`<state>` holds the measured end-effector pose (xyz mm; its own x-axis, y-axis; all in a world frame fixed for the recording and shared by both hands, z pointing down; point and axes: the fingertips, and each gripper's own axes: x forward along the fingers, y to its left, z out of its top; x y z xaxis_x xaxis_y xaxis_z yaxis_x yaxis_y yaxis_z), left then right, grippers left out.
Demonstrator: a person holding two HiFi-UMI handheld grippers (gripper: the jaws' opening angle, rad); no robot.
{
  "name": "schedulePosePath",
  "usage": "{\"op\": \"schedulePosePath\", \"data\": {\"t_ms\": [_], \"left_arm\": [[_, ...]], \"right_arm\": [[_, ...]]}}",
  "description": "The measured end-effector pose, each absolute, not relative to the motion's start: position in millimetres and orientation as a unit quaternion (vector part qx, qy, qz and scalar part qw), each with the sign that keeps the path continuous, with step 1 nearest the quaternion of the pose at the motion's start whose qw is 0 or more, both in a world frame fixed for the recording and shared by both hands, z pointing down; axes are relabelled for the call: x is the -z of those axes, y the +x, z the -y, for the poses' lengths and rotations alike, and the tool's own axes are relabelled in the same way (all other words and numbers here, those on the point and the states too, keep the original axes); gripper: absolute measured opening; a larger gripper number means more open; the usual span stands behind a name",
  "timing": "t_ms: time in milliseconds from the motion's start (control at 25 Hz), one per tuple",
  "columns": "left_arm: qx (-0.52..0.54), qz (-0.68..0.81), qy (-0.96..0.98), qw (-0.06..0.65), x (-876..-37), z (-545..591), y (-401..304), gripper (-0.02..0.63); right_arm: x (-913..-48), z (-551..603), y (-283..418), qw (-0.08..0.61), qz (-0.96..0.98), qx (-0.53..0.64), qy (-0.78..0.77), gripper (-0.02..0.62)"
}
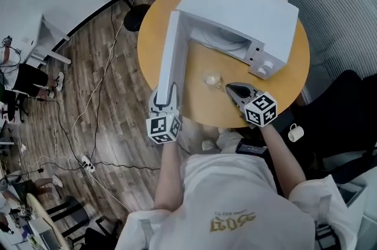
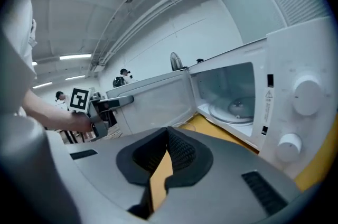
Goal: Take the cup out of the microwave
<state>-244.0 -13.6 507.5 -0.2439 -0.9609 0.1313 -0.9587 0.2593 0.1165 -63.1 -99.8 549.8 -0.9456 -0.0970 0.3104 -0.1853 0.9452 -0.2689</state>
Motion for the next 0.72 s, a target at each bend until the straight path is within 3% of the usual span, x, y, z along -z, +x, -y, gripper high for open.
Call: {"op": "schedulePosePath", "data": {"t_ms": [280,720], "left_arm": [[0.010,0.786,0.612,0.087,-504.8,9.2,-247.8,0.183],[0.008,0.783,0.616,0.090,-505.6,9.7,-247.7,0.183]], "right_arm": [[-499.7,104.2,-40.1,0.097,0.968,-0.136,0.185,0.011],[-496.2,106.5,-2.5,0.110,0.943,-0.107,0.295,0.011]]}}
